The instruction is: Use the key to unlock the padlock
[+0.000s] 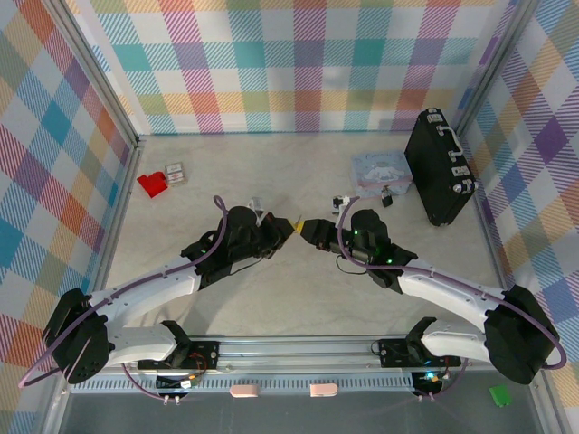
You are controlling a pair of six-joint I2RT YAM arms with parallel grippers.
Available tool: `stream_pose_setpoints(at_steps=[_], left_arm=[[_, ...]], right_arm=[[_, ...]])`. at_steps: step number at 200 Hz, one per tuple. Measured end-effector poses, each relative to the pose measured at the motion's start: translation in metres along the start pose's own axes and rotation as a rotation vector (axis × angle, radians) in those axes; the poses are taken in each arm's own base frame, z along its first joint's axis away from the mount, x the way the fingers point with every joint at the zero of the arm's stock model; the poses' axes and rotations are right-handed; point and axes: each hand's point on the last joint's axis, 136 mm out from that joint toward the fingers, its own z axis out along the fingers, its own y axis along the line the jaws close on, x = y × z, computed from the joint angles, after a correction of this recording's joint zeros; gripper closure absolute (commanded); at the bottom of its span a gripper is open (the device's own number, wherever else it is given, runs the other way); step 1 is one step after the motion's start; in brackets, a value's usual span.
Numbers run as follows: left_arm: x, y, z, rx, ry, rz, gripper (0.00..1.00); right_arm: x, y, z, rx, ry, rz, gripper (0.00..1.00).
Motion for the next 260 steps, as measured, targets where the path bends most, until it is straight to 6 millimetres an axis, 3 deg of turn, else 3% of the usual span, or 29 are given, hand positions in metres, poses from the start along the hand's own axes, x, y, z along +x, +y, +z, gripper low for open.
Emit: stream_pose_setpoints(at_steps=[81,155,218,235,260], left_arm=[[0.004,0.009,0.012,-0.041,0.001,0.022,1.00],[0.009,0.009,0.013,-0.041,0.012,0.028,1.00],[0.010,0.008,0.013,-0.044,0.017,0.066,1.00],[0.007,-0.004,0.008,-0.003,0.012,0.137,1.00],[-0.004,-0.038,-0.006,0.165,0.011,0.260,1.00]], right_arm=[[0.002,-0.010,0.002,0.046,0.005,0.000,0.84],[0.000,-0.016,0.003,0.088,0.002,0.008,0.87],[-0.002,-0.025,-0.002,0.132,0.004,0.009,0.77],[-0.011,-0.029,-0.015,0.140,-0.020,0.021,0.70],[-0.034,-0.034,-0.040,0.079,-0.110,0.086,0.62]])
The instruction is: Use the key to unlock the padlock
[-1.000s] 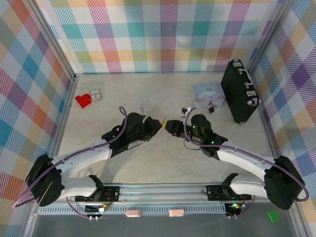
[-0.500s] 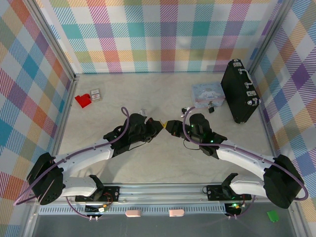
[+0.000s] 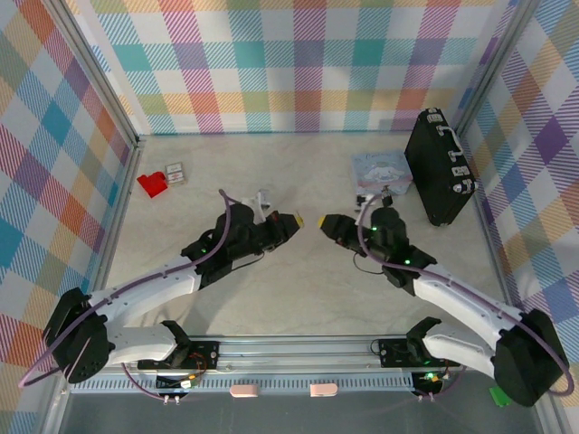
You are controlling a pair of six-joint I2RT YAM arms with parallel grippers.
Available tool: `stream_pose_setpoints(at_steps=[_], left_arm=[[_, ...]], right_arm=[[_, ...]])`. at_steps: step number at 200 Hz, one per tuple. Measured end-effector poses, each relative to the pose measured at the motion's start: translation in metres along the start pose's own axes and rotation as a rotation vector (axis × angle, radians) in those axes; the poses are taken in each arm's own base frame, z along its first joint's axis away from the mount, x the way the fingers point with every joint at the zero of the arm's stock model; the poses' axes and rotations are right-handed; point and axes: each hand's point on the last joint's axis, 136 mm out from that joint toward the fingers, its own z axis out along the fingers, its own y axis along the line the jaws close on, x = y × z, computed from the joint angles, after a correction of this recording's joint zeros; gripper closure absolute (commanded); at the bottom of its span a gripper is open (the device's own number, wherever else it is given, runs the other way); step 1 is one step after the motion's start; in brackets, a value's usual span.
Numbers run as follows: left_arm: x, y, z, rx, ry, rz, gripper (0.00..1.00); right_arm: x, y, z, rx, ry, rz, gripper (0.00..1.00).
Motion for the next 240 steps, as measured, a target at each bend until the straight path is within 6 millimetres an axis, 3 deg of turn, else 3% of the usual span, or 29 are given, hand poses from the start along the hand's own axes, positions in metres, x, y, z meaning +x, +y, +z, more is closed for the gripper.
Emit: stream_pose_setpoints(at_steps=[30,72,111,190,240], left_arm=[[-0.017,-0.021,-0.008,0.148,0.005,0.152,1.00],[-0.015,-0.040,-0.007,0.300,0.060,0.267,1.00],[-0.009,-0.039,0.002,0.344,0.095,0.283,1.00],[-0.003,-0.037,0.002,0.392,0.100,0.269,1.00],[0.000,-0.033,0.005,0.391,0.118,0.251,1.00]], right_arm=[[0.000,0.010,-0.002,-0.100,0.015,0.078,0.56],[-0.007,0.043,-0.008,-0.250,0.010,0.096,0.52],[-0.012,0.061,-0.011,-0.335,-0.001,0.086,0.52],[-0.006,0.062,-0.001,-0.354,0.045,0.082,0.54],[-0.004,0.085,-0.002,-0.418,0.073,0.048,0.58]])
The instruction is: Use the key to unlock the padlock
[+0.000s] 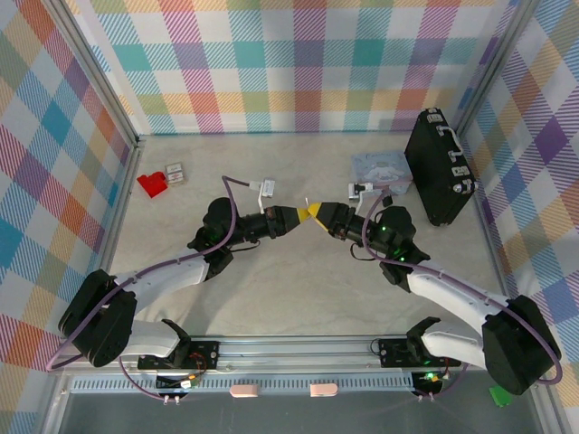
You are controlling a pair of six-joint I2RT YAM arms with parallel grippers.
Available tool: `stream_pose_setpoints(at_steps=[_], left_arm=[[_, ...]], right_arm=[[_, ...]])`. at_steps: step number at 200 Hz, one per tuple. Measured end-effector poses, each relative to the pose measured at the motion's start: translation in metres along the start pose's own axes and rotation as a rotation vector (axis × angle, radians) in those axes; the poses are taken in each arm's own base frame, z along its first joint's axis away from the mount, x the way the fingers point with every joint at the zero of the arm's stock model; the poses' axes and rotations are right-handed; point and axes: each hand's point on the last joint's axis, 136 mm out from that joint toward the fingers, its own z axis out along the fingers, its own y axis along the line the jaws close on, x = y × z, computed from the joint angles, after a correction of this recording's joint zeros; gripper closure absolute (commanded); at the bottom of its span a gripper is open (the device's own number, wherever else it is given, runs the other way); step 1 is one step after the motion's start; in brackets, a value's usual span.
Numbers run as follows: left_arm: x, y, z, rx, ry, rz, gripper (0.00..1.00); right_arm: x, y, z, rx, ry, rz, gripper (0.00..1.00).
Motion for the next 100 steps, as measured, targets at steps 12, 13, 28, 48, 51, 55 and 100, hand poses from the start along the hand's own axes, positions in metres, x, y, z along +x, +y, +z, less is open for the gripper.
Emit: stream_pose_setpoints(at_steps=[12,13,28,48,51,55,100], left_arm=[[0.0008,-0.0001,0.0003,0.004,0.004,-0.003,1.00],[0.0006,-0.0004,0.0003,0.005,0.003,-0.001,1.00],[-0.0004,-0.0026,0.0004,0.015,0.000,0.005,1.00],[0.0003,-0.0035,0.0005,0.020,0.004,0.006,1.00],[0.0003,-0.0034,0.0006,0.019,0.004,0.006,1.00],[0.0007,-0.0033,0.0008,0.019,0.006,0.006,1.00],[-0.0001,-0.0019,0.0009,0.015,0.001,0.001,1.00]], right_arm=[[0.0006,0.0037,0.0015,-0.007,0.008,-0.009,0.59],[0.0008,0.0039,0.0016,-0.007,0.009,-0.009,0.59],[0.0005,0.0046,0.0029,-0.010,0.011,-0.012,0.62],[0.0029,0.0017,0.0048,-0.005,0.025,-0.008,0.67],[0.0032,0.0011,0.0054,-0.004,0.027,-0.007,0.67],[0.0038,0.0006,0.0060,-0.003,0.030,-0.006,0.68],[0.0027,-0.0016,0.0086,0.006,0.030,-0.008,0.82]])
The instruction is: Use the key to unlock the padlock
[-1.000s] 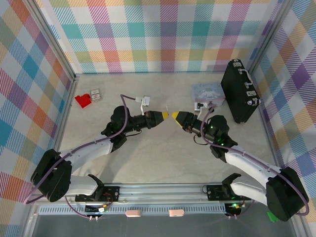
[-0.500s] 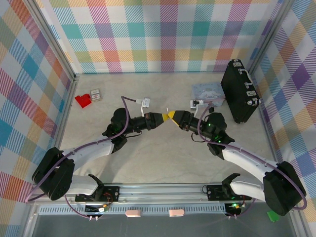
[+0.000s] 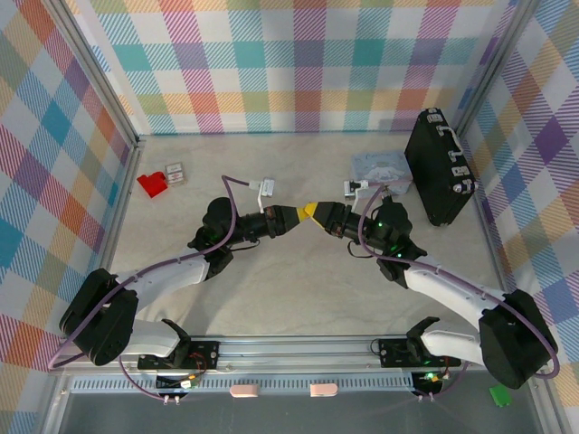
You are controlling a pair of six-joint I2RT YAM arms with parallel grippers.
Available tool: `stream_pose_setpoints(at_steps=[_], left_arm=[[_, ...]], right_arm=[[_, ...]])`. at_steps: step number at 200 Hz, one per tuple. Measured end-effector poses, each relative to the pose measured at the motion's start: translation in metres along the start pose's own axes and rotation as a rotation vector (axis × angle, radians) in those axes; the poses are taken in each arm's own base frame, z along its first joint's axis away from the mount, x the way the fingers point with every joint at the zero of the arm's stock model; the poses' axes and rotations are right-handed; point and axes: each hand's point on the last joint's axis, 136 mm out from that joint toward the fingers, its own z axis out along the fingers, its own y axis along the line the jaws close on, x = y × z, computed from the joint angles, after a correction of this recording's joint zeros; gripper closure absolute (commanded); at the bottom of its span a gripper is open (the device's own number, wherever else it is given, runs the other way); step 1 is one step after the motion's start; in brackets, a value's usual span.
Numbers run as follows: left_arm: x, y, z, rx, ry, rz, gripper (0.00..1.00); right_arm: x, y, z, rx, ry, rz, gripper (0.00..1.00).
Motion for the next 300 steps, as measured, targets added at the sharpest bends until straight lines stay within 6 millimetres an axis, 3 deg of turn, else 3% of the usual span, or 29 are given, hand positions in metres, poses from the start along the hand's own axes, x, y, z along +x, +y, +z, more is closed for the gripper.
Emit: stream_pose_setpoints(at_steps=[48,106,148,185,228,268,300], left_arm=[[-0.001,0.003,0.000,-0.012,-0.006,-0.005,0.98],[0.004,0.020,-0.001,-0.083,0.001,-0.024,0.68],[0.014,0.039,-0.009,-0.210,0.029,-0.041,0.56],[-0.007,0.037,-0.032,-0.409,-0.005,0.002,0.48],[-0.029,0.016,-0.072,-0.564,-0.042,0.079,0.46],[-0.019,0.021,-0.094,-0.686,0.030,0.092,0.45],[-0.008,0.024,-0.104,-0.740,0.093,0.080,0.48]], right_arm=[[-0.002,-0.004,-0.002,0.050,-0.010,-0.025,0.93],[-0.003,-0.014,-0.005,0.195,-0.006,-0.082,1.00],[0.005,-0.037,-0.008,0.337,0.036,-0.137,1.00],[0.014,-0.051,-0.008,0.444,0.108,-0.288,1.00],[0.049,-0.047,-0.003,0.391,0.295,-0.611,1.00],[0.097,-0.036,0.005,0.241,0.449,-0.933,1.00],[0.103,-0.047,0.009,0.228,0.468,-1.088,1.00]])
